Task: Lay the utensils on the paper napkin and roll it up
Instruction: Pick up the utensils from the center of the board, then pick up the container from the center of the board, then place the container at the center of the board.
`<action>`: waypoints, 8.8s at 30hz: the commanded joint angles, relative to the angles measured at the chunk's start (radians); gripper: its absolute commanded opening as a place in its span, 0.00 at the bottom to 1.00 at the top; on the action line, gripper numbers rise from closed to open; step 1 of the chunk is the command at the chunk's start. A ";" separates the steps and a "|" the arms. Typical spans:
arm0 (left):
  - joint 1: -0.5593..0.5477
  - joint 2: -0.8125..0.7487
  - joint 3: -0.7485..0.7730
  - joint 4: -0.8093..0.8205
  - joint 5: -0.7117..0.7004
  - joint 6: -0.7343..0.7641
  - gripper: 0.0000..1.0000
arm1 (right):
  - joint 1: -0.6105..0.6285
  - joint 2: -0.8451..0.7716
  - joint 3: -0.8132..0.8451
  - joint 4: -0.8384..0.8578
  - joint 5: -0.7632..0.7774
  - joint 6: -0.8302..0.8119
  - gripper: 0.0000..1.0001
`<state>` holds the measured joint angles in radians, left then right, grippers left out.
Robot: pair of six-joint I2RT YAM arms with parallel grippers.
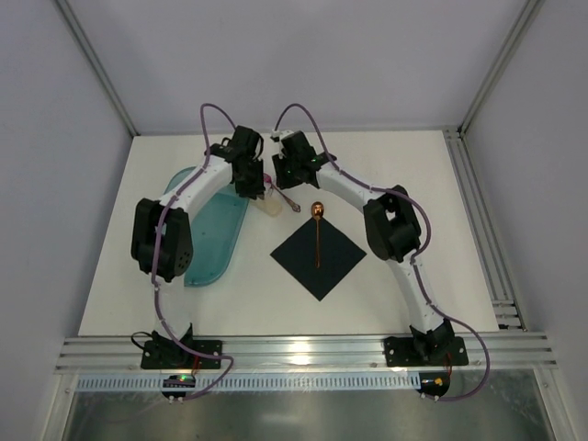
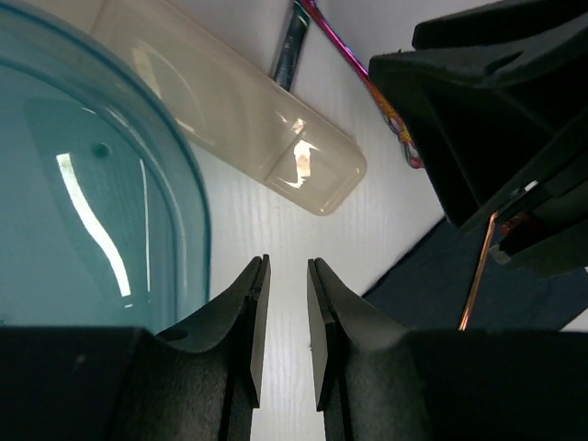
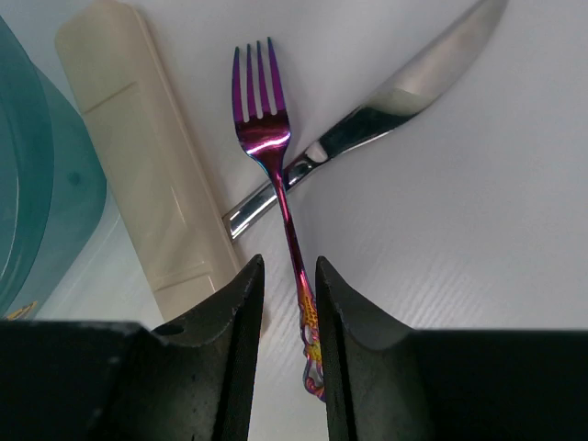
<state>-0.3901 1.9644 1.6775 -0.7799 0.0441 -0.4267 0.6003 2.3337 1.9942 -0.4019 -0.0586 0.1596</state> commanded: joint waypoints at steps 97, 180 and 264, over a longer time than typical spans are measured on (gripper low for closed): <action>-0.139 0.252 0.364 -0.239 -0.474 -0.491 0.75 | -0.157 -0.780 -0.666 0.226 -0.012 0.083 0.04; 0.033 0.243 -0.535 2.052 0.758 -1.219 0.10 | -0.235 -0.395 -0.566 0.413 -0.322 0.410 0.04; -0.016 -0.071 -0.342 0.630 0.306 -0.598 0.65 | -0.244 -0.358 -0.611 0.495 -0.397 0.440 0.04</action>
<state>-0.4053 1.9343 1.2949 -0.0517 0.3912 -1.0737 0.3416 1.9579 1.3621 0.0322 -0.4355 0.5785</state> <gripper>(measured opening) 0.645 0.039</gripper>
